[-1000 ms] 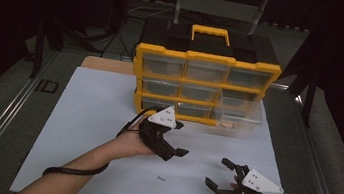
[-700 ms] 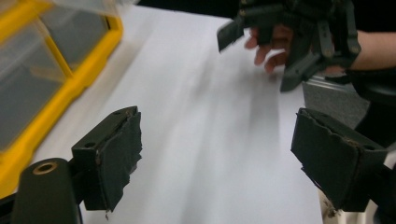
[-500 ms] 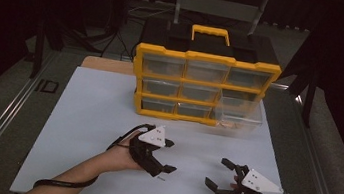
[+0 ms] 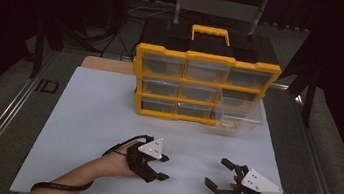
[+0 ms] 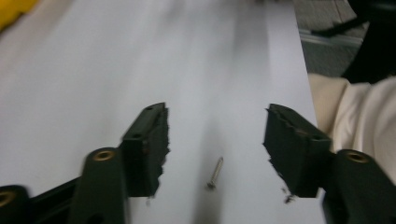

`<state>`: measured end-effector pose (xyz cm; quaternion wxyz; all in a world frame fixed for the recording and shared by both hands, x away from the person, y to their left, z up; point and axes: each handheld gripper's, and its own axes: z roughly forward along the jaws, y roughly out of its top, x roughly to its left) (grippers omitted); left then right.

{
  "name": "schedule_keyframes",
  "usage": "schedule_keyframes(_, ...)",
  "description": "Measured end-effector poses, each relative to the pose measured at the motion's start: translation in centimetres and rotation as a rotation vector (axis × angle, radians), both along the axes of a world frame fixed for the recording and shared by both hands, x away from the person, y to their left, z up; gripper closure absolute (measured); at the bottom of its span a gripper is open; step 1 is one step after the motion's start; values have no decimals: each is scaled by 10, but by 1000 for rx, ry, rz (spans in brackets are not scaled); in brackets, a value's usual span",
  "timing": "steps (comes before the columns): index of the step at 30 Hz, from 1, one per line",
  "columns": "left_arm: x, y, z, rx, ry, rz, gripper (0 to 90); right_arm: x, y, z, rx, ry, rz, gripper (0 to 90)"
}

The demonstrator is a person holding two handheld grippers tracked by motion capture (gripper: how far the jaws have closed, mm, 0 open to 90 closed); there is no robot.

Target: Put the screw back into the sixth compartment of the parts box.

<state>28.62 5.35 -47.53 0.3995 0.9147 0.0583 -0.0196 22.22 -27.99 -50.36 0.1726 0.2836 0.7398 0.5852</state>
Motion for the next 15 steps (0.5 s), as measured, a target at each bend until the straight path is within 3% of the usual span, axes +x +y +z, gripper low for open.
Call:
schedule_keyframes(11,-2,-5,-19,93,-20,-55,594,0,0,0,2,2,0,105)
schedule_keyframes(15,-3,-10,-24,124,-30,-75,615,0,0,0,-1,2,0,105)
